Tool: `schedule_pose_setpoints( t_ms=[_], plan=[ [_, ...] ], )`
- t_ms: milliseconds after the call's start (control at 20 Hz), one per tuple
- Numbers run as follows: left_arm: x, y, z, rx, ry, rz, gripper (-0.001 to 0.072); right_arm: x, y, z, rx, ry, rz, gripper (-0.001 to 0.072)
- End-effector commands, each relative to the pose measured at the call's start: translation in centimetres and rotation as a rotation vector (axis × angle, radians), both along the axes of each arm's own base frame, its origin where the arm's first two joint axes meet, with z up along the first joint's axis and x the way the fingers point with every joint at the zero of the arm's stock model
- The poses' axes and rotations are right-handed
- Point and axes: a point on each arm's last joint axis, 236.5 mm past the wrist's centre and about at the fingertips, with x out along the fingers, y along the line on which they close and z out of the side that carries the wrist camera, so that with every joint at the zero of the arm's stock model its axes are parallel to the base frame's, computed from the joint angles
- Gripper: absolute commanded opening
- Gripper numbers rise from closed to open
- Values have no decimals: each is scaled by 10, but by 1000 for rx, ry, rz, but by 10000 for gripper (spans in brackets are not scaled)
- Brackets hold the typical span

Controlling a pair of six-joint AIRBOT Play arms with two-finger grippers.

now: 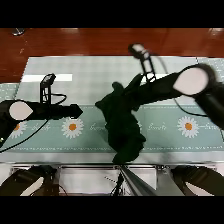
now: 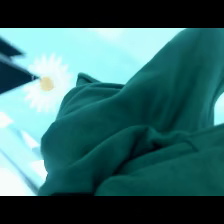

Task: Fold the shirts.

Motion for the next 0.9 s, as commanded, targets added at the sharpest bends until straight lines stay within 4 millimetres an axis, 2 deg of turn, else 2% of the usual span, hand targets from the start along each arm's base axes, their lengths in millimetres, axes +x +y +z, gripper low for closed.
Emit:
schedule_pose_setpoints(
  t_ms=[0,100,150,200,250,350,400,450,550,650,750,850],
  plan=[
    [1,1,-1,12,-7,-14,701,-22,39,-45,107,194,36,24],
    [3,1,0,10,-18,-10,701,-27,50,-53,143,261,48,25],
    [6,1,1,8,-28,-6,701,-29,51,-58,137,280,51,87],
    [6,1,2,7,-31,-5,701,-33,50,-61,128,299,63,388],
    [6,1,2,6,-29,-5,701,-40,49,-61,119,306,95,647],
    [3,1,1,9,-18,-10,701,-41,26,-62,65,310,116,622],
    [1,1,0,11,-9,-14,701,-32,2,-59,29,298,80,622],
    [-1,1,1,13,1,-21,701,-20,-25,-54,-9,269,25,622],
    [-1,-1,7,11,2,-28,701,7,-98,-35,-95,188,-144,621],
    [6,-5,13,-16,-22,-15,701,17,-169,-20,-182,113,-314,622],
    [8,-19,5,-62,15,-33,701,7,-225,-22,-222,90,-488,621],
    [11,-36,-15,-110,96,-64,701,-21,-247,-50,-208,153,-588,621]
  ],
)
